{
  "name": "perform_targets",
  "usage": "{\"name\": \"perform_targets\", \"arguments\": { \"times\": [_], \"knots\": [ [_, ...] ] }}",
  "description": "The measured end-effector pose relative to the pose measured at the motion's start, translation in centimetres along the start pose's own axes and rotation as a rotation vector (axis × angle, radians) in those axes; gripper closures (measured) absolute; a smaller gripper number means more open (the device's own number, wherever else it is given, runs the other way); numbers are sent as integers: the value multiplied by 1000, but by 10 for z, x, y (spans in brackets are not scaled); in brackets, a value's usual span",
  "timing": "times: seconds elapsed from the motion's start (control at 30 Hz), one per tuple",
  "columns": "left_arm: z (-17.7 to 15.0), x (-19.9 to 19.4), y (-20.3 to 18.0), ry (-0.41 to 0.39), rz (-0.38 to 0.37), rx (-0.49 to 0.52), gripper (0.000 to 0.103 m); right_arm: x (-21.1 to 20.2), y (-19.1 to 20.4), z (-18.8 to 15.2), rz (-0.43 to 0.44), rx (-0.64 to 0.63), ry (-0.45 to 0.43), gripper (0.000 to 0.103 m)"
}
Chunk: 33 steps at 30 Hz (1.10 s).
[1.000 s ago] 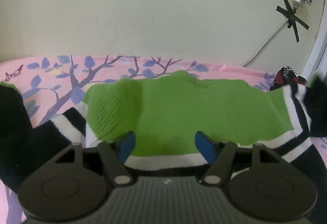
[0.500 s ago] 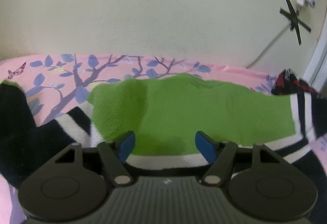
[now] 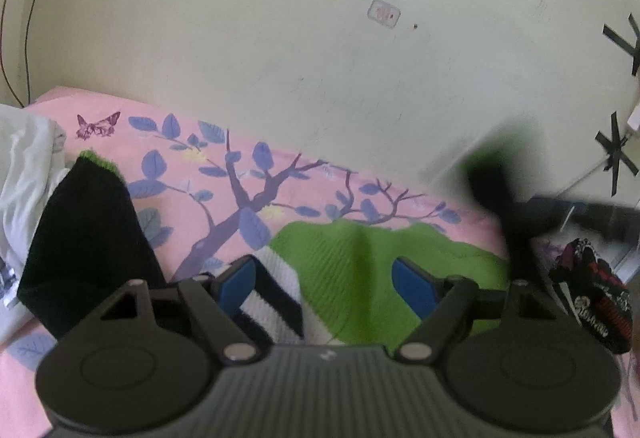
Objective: Fold small clothes
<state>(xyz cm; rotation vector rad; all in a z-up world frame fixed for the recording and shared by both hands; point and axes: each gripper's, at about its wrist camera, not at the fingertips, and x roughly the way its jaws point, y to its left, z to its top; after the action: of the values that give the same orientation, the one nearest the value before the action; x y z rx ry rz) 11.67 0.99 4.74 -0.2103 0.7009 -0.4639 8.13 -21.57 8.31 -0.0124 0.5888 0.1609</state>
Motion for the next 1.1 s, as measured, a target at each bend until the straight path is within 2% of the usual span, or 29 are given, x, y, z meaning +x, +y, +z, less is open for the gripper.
{"name": "perform_targets", "arguments": {
  "times": [0.03,0.13,0.27,0.33,0.43,0.47,0.57,0.63,0.7,0.8,0.9,1.03,1.1],
  "knots": [
    [-1,1,1,5,4,3,25,2,0,-5,-7,-11,15,53],
    [-2,0,1,8,-6,-2,25,-24,-31,-18,-32,50,-60,53],
    [-2,1,-1,10,-19,-11,25,-57,-85,-44,-179,201,-114,53],
    [-2,1,-3,6,-14,-1,25,-60,-104,-71,-213,243,-78,53],
    [-3,1,-5,-4,15,24,25,-32,-118,-114,-300,252,81,54],
    [-2,0,-4,-10,25,29,25,-27,-121,-128,-328,235,66,54],
    [7,-18,7,-67,51,11,25,-21,-127,-125,-344,268,89,54],
    [20,-46,26,-152,63,-40,25,-18,-117,-118,-388,218,119,51],
    [30,-76,50,-249,99,-103,22,-28,-105,-109,-415,174,73,47],
    [42,-108,88,-327,210,-206,20,-43,-84,-91,-346,161,9,47],
    [50,-130,120,-384,273,-260,20,-40,-39,-60,-232,78,-18,47],
    [47,-140,156,-436,316,-344,20,-6,39,-20,-29,-59,-24,48],
    [45,-133,166,-405,339,-366,22,22,80,-2,58,-119,-11,48]
  ]
}}
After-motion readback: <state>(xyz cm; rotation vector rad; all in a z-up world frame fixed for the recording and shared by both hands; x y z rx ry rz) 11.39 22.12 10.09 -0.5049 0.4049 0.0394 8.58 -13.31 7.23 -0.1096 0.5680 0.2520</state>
